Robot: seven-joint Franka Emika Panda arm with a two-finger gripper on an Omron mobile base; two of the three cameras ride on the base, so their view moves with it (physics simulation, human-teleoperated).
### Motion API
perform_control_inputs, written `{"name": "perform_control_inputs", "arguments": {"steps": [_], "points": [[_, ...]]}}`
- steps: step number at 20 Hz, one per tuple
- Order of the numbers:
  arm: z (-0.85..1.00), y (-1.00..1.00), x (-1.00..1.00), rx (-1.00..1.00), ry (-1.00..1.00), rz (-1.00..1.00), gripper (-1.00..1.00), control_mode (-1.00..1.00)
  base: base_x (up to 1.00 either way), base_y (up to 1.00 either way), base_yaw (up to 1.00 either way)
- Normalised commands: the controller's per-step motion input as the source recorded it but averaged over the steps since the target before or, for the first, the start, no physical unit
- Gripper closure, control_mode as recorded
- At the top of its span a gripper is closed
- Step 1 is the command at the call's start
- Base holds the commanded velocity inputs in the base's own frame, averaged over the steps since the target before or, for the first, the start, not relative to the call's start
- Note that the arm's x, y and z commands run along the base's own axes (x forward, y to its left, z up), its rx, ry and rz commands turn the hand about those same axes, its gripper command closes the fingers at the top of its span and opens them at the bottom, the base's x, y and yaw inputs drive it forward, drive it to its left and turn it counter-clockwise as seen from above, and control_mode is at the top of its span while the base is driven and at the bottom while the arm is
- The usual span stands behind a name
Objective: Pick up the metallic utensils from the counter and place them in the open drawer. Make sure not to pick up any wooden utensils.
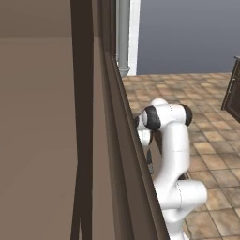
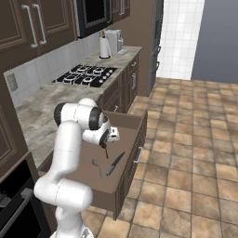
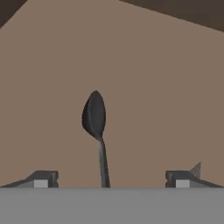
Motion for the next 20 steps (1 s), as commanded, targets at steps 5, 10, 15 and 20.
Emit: {"name": "perform_control_inputs", "arguments": {"steps": [5,10,15,20], "points": [[1.0,-0.23,-0.98,0.1,-0.12,-0.08,-1.0,-1.0,0.0,0.0,0.0],[0.63,-0.68,-1.0,0.14,-0.25,-0.01,-1.0,-1.0,0.0,0.0,0.0],[0.34,-0.97,-1.0,0.17,-0.26,0.0,-1.0,-1.0,0.0,0.0,0.0],[0.05,-1.0,-1.0,0.17,-0.18,0.0,-1.0,-1.0,0.0,0.0,0.0]]}}
